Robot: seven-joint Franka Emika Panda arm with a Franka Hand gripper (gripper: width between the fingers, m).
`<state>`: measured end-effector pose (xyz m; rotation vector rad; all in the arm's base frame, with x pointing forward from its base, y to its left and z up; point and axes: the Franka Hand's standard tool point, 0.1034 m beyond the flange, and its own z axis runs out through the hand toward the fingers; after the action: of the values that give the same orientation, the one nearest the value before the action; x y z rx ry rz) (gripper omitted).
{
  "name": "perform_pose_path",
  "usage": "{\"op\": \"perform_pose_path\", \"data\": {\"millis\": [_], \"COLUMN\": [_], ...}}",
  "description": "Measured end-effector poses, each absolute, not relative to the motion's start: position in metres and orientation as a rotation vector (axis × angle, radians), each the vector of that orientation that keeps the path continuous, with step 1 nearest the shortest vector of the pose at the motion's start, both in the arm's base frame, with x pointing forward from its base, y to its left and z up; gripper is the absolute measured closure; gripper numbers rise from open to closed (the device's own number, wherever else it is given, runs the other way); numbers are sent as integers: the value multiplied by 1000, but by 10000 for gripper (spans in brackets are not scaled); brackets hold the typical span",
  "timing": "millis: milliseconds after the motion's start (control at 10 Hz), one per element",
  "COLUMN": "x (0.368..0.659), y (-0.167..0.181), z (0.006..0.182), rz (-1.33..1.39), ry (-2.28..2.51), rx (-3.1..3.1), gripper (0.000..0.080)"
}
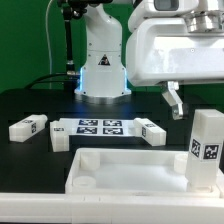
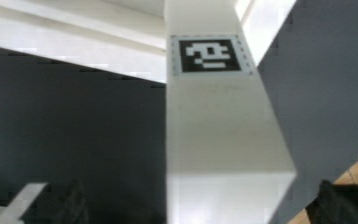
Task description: Assemble desk
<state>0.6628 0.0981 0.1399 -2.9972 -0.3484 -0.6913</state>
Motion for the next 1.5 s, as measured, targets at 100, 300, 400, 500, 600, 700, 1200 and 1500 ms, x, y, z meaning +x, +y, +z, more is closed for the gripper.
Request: {"op": "perform_pose_path", "data": {"millis": [100, 300, 400, 500, 600, 700, 1200, 1500], "x": [663, 661, 661, 657, 653, 654, 653, 658], "y": [99, 99, 100, 104, 105, 103, 100, 99], "z": [142, 139, 139, 136, 133, 133, 126, 121], "rz": [-692, -658, -650, -597, -481, -361, 69, 46], "ry": [-352, -353, -339, -305, -289, -259, -256, -258], "rx": [-2997, -3004, -3005, -3014, -3037, -3059, -3090, -3088], "gripper": [151, 151, 151, 151, 151, 151, 151, 151]}}
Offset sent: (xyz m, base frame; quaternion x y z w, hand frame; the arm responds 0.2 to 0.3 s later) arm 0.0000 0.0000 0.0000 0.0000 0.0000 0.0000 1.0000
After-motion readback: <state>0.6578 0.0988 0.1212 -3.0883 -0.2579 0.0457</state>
